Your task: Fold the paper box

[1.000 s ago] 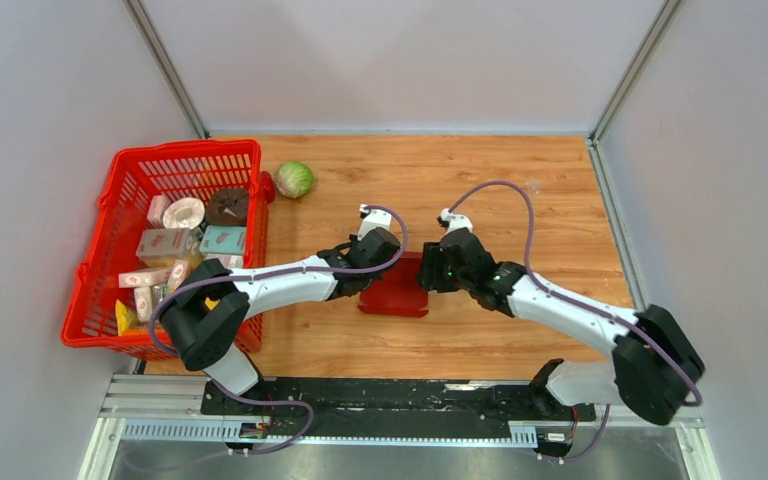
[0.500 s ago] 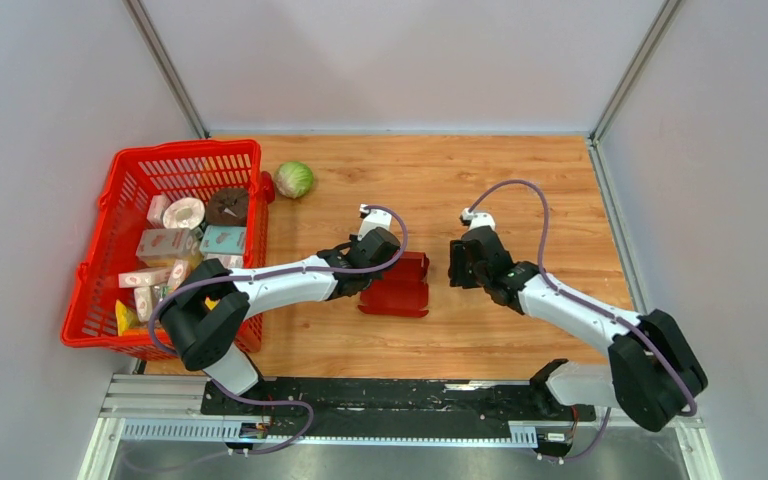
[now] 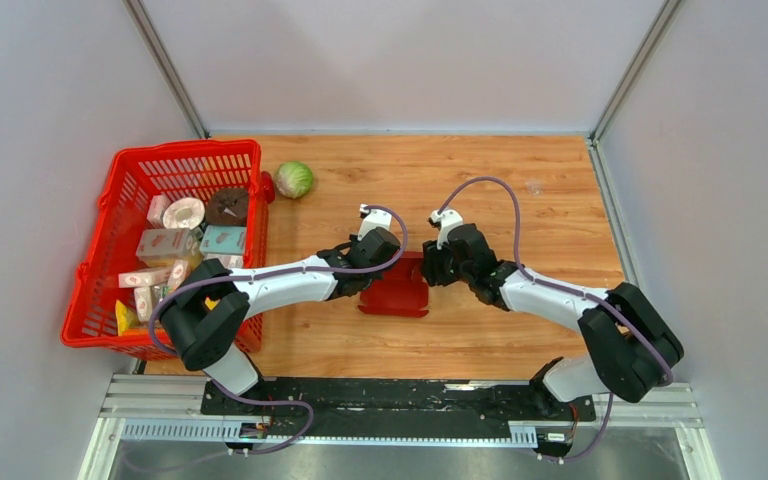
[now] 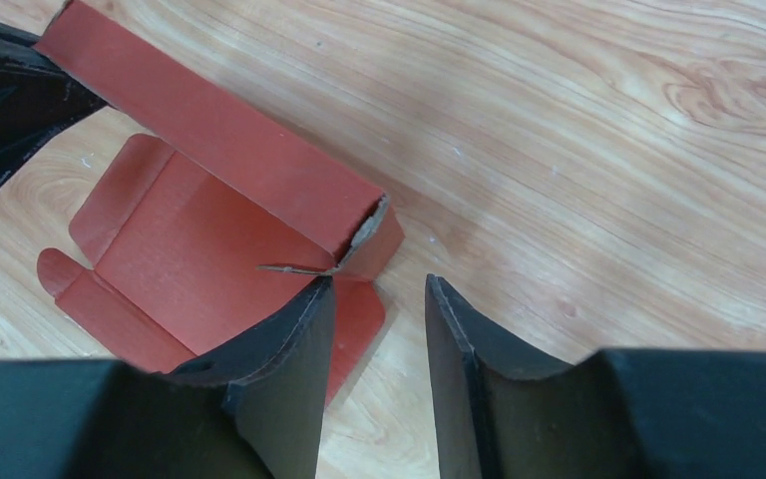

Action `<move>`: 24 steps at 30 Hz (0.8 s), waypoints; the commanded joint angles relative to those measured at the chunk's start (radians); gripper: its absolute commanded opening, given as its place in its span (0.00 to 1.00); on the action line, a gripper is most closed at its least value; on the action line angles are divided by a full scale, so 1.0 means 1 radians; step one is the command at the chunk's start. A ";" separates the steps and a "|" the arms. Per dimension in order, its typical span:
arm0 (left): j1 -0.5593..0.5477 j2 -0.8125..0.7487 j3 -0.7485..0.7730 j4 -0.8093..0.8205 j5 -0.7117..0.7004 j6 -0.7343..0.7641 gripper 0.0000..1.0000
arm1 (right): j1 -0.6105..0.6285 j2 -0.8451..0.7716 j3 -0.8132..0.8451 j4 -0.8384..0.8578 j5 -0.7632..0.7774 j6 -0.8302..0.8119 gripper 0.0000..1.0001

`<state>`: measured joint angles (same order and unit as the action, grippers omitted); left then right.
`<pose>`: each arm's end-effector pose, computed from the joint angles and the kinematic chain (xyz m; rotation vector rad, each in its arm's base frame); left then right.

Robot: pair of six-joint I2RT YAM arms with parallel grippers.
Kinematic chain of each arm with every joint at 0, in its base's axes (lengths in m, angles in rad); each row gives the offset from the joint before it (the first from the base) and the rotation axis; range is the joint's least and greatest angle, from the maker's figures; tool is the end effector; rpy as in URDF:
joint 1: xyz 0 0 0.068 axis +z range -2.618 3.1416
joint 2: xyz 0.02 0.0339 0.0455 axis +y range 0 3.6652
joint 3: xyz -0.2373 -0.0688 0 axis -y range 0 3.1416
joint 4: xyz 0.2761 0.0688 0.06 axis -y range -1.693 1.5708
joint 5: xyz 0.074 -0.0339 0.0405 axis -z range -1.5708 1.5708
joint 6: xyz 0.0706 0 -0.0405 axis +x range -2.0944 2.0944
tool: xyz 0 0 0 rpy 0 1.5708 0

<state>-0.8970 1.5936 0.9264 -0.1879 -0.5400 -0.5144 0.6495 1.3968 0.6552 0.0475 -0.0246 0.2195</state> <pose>0.2578 -0.2647 0.1255 0.2004 2.2670 -0.0722 0.2651 0.2035 0.1125 -0.5062 2.2556 0.4819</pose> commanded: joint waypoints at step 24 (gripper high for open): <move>-0.008 -0.021 0.002 0.013 -0.003 0.005 0.00 | 0.325 0.286 0.083 0.261 0.865 0.110 0.00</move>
<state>-0.8951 1.5936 0.9260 -0.1986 -0.5629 -0.5156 0.9043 1.6054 0.6868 0.3012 0.5709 0.2417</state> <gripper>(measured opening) 0.093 0.095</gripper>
